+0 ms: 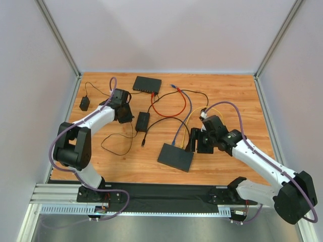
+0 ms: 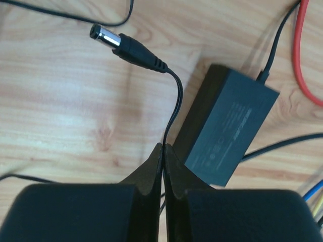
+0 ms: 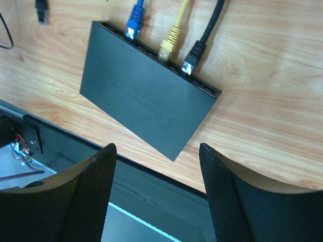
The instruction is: Pull the plug from the switch port
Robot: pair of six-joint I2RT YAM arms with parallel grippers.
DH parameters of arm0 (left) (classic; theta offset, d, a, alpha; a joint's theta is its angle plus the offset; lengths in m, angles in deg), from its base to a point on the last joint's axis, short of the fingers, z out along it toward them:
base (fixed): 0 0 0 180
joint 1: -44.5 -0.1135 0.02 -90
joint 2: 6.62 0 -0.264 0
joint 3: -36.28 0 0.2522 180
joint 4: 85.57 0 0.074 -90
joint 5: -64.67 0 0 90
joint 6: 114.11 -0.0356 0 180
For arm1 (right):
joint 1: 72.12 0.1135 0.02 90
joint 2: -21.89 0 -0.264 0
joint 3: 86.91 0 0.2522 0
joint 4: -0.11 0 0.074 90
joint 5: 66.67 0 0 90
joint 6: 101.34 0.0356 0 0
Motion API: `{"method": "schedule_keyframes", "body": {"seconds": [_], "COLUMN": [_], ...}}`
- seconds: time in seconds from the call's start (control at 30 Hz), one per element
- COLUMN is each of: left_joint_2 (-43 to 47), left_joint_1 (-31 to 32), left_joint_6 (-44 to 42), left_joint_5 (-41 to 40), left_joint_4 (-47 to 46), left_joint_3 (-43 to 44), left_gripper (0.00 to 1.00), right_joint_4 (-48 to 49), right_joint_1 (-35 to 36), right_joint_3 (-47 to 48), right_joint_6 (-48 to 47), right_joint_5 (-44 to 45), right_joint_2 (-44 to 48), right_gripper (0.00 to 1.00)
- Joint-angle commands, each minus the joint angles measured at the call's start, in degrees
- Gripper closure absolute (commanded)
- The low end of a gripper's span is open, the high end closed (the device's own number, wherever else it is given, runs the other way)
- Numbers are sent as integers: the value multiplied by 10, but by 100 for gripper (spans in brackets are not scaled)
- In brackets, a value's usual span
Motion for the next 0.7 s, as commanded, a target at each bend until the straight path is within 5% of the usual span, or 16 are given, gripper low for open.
{"method": "schedule_keyframes", "body": {"seconds": [0.0,0.1,0.13,0.2,0.4,0.57,0.67], "left_joint_2": [-28,-40,-42,-25,116,246,380], "left_joint_1": [-9,-11,-11,-11,-11,-10,-9], "left_joint_6": [5,1,1,-3,-13,-8,4], "left_joint_5": [-21,-30,-44,-53,-82,-35,74], "left_joint_4": [12,21,31,58,94,151,110], "left_joint_3": [48,66,71,79,21,-24,-97], "left_gripper": [94,73,53,39,9,11,16], "right_joint_4": [-25,-36,-41,-52,-50,-30,4], "right_joint_1": [-1,-1,-1,-1,-1,-1,-1], "right_joint_3": [14,9,7,0,-28,-42,-61], "right_joint_6": [-24,-22,-24,-23,-6,20,34], "right_joint_5": [1,17,22,28,57,72,65], "right_joint_2": [-10,0,8,18,71,84,91], "right_gripper": [32,32,31,31,32,32,33]}}
